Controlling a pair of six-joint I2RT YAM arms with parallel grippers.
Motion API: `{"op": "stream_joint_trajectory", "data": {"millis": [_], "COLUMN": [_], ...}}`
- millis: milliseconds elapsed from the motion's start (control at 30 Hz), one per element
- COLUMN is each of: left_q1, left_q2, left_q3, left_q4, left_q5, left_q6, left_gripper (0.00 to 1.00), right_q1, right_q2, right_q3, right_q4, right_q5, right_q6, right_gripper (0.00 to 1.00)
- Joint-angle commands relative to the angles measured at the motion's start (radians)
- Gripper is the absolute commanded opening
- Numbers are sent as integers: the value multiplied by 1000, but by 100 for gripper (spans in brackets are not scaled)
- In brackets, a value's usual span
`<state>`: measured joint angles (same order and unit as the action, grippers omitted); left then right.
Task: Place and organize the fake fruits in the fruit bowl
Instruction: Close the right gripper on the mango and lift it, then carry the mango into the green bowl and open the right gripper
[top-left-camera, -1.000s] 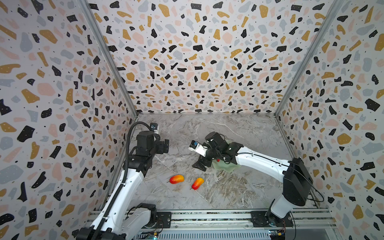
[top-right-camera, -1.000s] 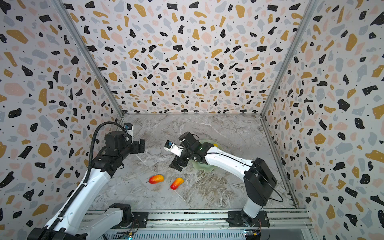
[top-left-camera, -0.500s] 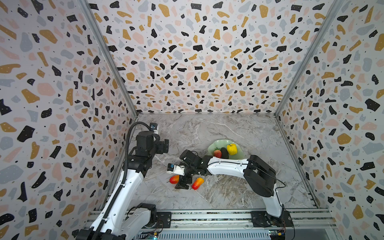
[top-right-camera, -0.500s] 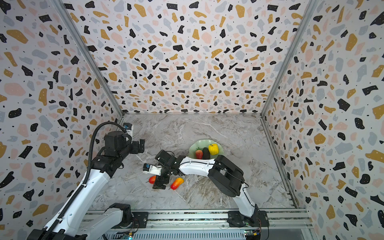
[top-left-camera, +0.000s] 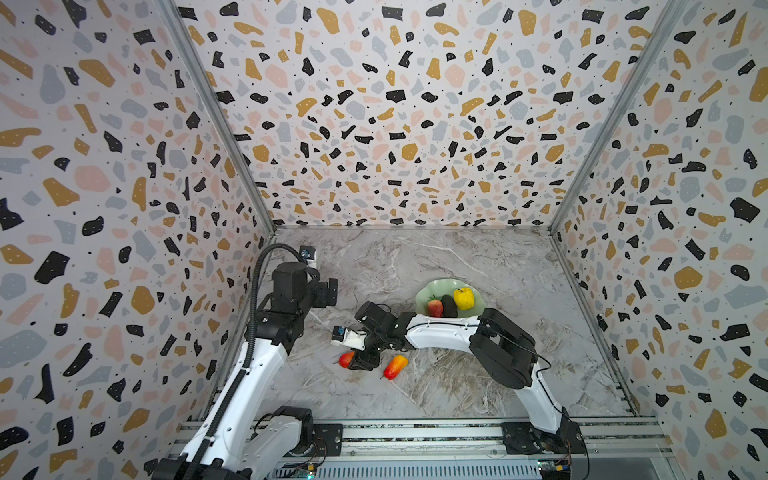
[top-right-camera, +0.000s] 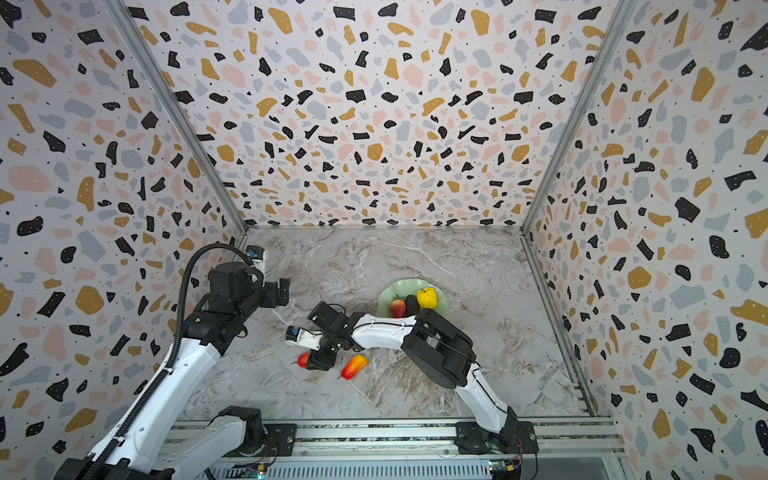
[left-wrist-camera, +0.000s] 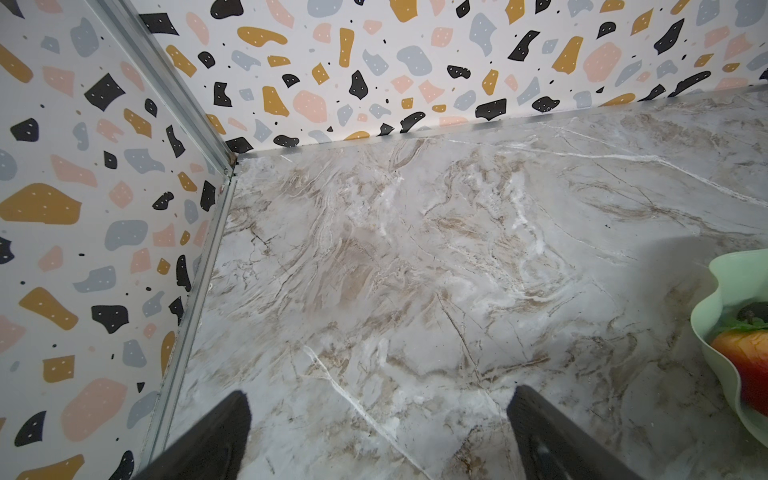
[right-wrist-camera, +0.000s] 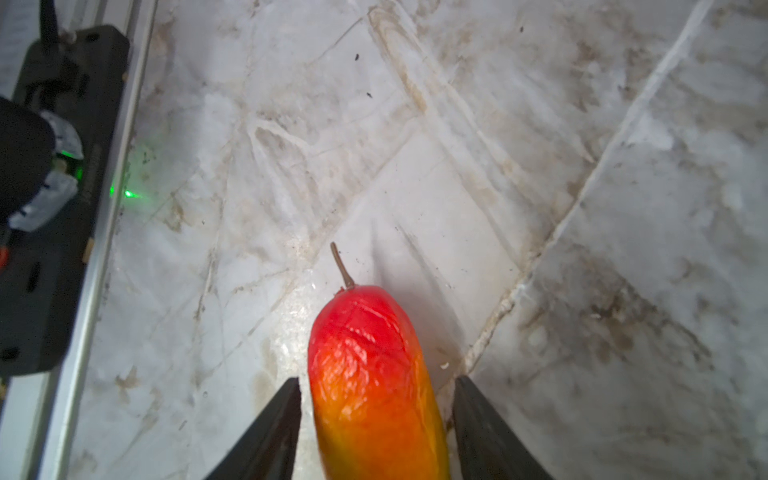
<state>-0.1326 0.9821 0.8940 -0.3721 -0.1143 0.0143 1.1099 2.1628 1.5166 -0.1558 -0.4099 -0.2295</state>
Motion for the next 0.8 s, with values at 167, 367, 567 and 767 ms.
{"op": "stream_joint_trajectory", "data": {"millis": [167, 367, 567, 767], "left_q1": [6, 6, 6, 6], "left_q2": [-6, -10, -8, -1], "left_q3": [-12, -13, -13, -10], "left_q4": [29, 30, 28, 29], "left_q5": [-13, -17, -22, -15], "left_q6": [13, 13, 14, 14], "left_gripper": [100, 100, 99, 99], "right_q1": [-39, -156, -303, -408], "right_q2": [-59, -234, -430, -541], "right_q3": [23, -61, -167, -322], "right_q4": [-30, -40, -114, -122], "right_q5": [-67, -98, 6, 41], "right_q6": [24, 40, 21, 21], "right_gripper": [20, 17, 16, 15]}}
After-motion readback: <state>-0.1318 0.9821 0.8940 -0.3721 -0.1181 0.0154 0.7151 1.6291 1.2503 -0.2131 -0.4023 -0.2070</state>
